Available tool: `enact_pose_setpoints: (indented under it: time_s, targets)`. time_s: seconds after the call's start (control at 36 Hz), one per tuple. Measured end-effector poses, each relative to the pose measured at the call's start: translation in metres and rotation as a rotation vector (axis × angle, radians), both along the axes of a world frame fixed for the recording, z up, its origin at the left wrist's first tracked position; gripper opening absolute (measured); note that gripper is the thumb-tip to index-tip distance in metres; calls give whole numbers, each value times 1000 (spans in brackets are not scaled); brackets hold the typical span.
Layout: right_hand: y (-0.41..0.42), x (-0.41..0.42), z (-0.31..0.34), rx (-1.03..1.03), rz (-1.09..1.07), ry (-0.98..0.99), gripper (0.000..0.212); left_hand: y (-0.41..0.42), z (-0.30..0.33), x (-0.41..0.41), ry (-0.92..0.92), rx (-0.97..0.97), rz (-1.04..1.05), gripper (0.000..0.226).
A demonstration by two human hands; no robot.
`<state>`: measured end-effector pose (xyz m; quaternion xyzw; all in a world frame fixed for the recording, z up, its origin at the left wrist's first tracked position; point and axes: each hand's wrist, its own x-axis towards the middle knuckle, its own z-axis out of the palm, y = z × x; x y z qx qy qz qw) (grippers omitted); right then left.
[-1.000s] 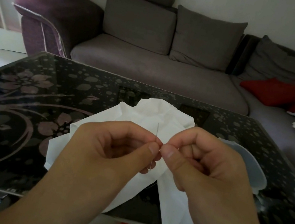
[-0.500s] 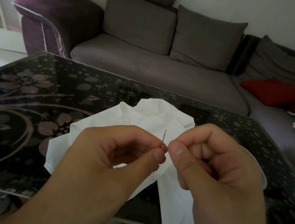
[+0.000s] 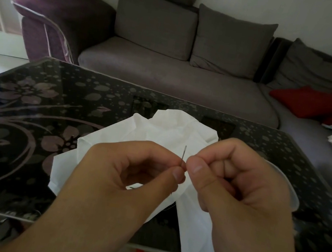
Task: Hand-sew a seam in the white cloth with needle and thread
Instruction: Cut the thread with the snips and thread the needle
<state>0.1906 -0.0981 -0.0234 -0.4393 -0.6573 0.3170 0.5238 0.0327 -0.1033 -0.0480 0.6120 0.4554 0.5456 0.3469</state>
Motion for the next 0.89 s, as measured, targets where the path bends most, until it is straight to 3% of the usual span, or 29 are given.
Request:
enact_pose_setpoints:
  time_s: [0.33,0.89]
  targets:
    - [0,0,-1,8,11,19,16,0,-2,1,-11,6,-5,16]
    - [-2,-2,-2,-7,-17,22,11,0,-5,0,64,24,2,10]
